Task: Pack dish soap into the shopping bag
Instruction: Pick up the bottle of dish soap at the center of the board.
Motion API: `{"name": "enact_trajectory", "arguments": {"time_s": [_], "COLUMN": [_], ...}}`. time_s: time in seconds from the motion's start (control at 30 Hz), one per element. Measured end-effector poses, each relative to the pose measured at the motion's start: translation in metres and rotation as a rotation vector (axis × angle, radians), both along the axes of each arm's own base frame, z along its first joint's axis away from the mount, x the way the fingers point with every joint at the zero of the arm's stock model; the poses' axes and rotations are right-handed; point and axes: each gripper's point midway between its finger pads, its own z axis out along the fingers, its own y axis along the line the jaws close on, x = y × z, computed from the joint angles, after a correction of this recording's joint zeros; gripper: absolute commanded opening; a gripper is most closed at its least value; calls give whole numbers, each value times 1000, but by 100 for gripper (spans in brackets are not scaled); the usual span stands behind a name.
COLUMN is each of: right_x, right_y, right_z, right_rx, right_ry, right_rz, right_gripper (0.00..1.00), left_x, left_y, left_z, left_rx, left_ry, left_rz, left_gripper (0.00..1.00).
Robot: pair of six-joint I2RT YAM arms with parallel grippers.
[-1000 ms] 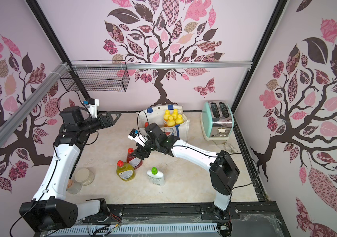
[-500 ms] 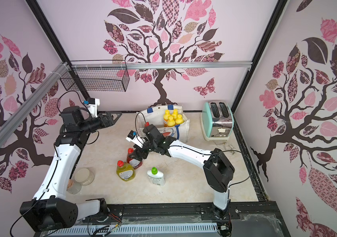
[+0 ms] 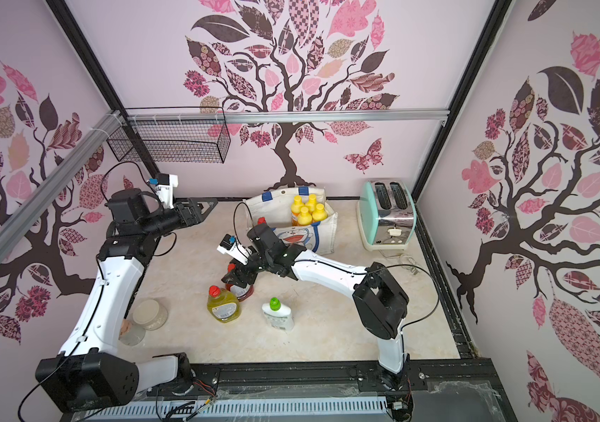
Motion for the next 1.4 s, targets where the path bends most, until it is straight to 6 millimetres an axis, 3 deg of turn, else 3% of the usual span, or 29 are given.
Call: {"name": "enact_trajectory", "arguments": {"time_s": [0.9, 1.1, 1.4], "right_x": [7, 11, 16], "right_y": [5, 5, 3], "right_z": [-5, -7, -8], "right_rx": [-38, -54, -68], "right_ry": [-54, -84, -105], "right_rz": [-52, -71, -96], "right_gripper": [55, 48, 30], "left_x": [-2, -2, -1], "left_y": [-2, -2, -2], "left_z": [0, 0, 0], "left_rx": [-11, -11, -11], "left_ry": [3, 4, 4], "left_rz": [-14, -15, -14], "left_gripper": [98, 98, 98]}}
